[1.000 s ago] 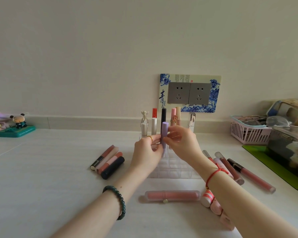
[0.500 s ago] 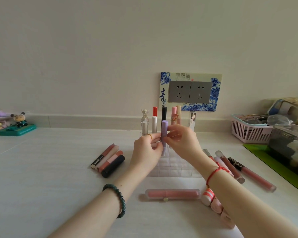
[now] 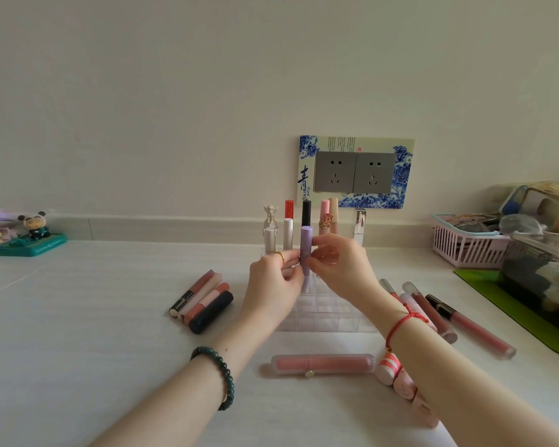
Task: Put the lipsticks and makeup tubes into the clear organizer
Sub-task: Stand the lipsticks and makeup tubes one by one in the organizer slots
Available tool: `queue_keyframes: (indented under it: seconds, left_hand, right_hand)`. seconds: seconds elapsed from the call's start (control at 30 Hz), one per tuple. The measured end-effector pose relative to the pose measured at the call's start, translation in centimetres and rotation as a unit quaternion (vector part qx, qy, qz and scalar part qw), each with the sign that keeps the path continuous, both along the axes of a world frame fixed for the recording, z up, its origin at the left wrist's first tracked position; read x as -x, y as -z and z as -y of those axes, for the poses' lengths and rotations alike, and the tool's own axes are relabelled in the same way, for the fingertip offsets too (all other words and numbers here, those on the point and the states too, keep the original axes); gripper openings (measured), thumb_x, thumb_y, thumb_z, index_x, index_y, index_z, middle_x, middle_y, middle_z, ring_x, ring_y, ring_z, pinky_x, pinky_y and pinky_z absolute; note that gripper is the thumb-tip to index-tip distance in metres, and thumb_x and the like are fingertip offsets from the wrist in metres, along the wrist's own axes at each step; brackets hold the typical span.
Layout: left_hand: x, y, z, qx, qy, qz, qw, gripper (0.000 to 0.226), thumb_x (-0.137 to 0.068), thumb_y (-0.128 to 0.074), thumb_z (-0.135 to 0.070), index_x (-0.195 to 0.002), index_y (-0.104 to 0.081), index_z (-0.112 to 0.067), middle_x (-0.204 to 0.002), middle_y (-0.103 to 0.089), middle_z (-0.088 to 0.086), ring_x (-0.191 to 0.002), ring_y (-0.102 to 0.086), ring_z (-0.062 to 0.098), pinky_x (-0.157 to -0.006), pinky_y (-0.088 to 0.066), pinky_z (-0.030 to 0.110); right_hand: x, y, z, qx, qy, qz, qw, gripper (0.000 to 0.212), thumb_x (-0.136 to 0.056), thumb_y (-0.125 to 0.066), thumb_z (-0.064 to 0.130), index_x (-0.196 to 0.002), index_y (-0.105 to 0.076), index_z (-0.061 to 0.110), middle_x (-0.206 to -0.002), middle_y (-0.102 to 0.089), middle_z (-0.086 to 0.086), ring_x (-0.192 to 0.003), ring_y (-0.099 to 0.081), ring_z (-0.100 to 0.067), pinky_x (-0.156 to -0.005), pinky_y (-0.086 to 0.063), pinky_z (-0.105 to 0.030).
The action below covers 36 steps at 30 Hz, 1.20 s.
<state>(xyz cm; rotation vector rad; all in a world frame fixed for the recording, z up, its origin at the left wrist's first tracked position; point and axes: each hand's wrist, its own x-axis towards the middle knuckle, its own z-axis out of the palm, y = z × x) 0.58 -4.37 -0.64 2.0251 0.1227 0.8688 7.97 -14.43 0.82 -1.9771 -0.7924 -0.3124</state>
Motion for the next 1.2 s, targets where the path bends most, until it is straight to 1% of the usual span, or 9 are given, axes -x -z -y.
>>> queue_keyframes:
  seconds: [0.17, 0.37, 0.53, 0.63, 0.7, 0.8, 0.93, 1.13, 1.2]
  left_hand:
    - [0.0, 0.2, -0.1, -0.010, -0.014, 0.002, 1.000, 0.031, -0.088, -0.053, -0.011, -0.118, -0.060, -0.014, -0.112, -0.067, 0.000, -0.090, -0.059, 0.001, -0.069, -0.037, -0.006]
    - [0.5, 0.3, 0.1, -0.063, -0.042, 0.073, 0.994, 0.021, -0.085, -0.059, -0.018, -0.102, -0.070, -0.012, -0.076, -0.069, -0.003, -0.064, -0.061, -0.003, -0.063, -0.046, 0.003]
    - [1.2, -1.0, 2.0, -0.080, 0.028, 0.131, 0.988, 0.012, -0.085, -0.060, -0.014, -0.088, -0.071, -0.009, -0.066, -0.064, -0.010, -0.071, -0.064, 0.001, -0.062, -0.046, 0.005]
    - [1.2, -1.5, 4.9, -0.114, 0.097, 0.084, 0.985, 0.016, -0.084, -0.059, -0.018, -0.097, -0.069, -0.015, -0.076, -0.066, -0.010, -0.076, -0.062, 0.003, -0.068, -0.046, 0.006]
    - [0.7, -1.5, 7.2, -0.149, 0.127, 0.045, 0.980, 0.024, -0.085, -0.057, -0.026, -0.106, -0.065, -0.020, -0.089, -0.067, -0.009, -0.083, -0.060, 0.002, -0.074, -0.043, 0.005]
    - [-0.5, -1.4, 10.4, -0.206, 0.139, -0.020, 0.968, 0.039, -0.085, -0.055, -0.036, -0.123, -0.054, -0.026, -0.110, -0.066, -0.006, -0.105, -0.057, 0.009, -0.090, -0.046, 0.022]
    - [-2.6, -0.5, 13.5, -0.301, 0.134, -0.136, 0.934, 0.062, -0.081, -0.056, -0.042, -0.136, -0.038, -0.019, -0.130, -0.054, 0.001, -0.122, -0.046, 0.021, -0.101, -0.035, 0.032]
    - [-4.9, 1.3, 14.3, -0.344, 0.095, -0.166, 0.919, 0.040, -0.077, -0.058, -0.041, -0.110, -0.051, -0.020, -0.104, -0.062, 0.001, -0.102, -0.053, 0.024, -0.091, -0.038, 0.035]
    - [-5.4, 1.4, 14.1, -0.336, 0.095, -0.166, 0.922, 0.039, -0.074, -0.062, -0.044, -0.103, -0.051, -0.020, -0.101, -0.063, 0.001, -0.100, -0.053, 0.023, -0.087, -0.037, 0.033]
  right_hand:
    - [0.2, -0.1, 0.0, 0.007, 0.003, 0.001, 1.000, 0.029, -0.080, -0.066, 0.008, -0.109, -0.064, 0.011, -0.090, -0.070, -0.006, -0.076, -0.064, -0.014, -0.081, -0.054, -0.027]
    - [0.4, -0.6, 0.7, 0.005, 0.031, 0.017, 0.999, 0.031, -0.079, -0.069, 0.020, -0.109, -0.065, 0.010, -0.082, -0.066, -0.001, -0.071, -0.060, -0.010, -0.071, -0.047, -0.015]
    - [0.9, -2.9, 4.0, -0.020, 0.042, 0.039, 0.998, 0.027, -0.079, -0.069, 0.026, -0.102, -0.068, 0.012, -0.073, -0.067, 0.002, -0.066, -0.065, -0.008, -0.060, -0.048, -0.004]
    - [0.5, -4.4, 7.9, -0.028, 0.070, 0.040, 0.996, 0.023, -0.079, -0.069, 0.024, -0.101, -0.068, 0.014, -0.075, -0.070, 0.000, -0.069, -0.068, -0.010, -0.063, -0.052, -0.009]
    - [-0.1, -4.3, 10.7, -0.044, 0.102, 0.020, 0.994, 0.022, -0.080, -0.068, 0.021, -0.100, -0.068, 0.011, -0.074, -0.072, -0.004, -0.069, -0.069, -0.016, -0.071, -0.057, -0.025]
    - [-1.0, -2.4, 14.3, -0.011, 0.164, -0.024, 0.986, 0.022, -0.079, -0.068, 0.019, -0.100, -0.067, 0.011, -0.073, -0.071, -0.005, -0.069, -0.069, -0.017, -0.076, -0.057, -0.037]
    - [-1.6, 1.0, 16.7, 0.067, 0.192, -0.104, 0.974, 0.027, -0.078, -0.069, 0.022, -0.104, -0.065, 0.015, -0.083, -0.069, -0.002, -0.076, -0.066, -0.014, -0.075, -0.057, -0.033]
    - [-1.6, 1.9, 16.1, 0.126, 0.181, -0.116, 0.968, 0.027, -0.081, -0.065, 0.029, -0.104, -0.064, 0.014, -0.098, -0.068, -0.006, -0.075, -0.059, -0.015, -0.052, -0.042, -0.013]
    - [-1.5, 1.8, 15.6, 0.156, 0.181, -0.105, 0.965, 0.026, -0.082, -0.064, 0.030, -0.099, -0.067, 0.012, -0.097, -0.069, -0.008, -0.074, -0.058, -0.015, -0.054, -0.045, -0.015]
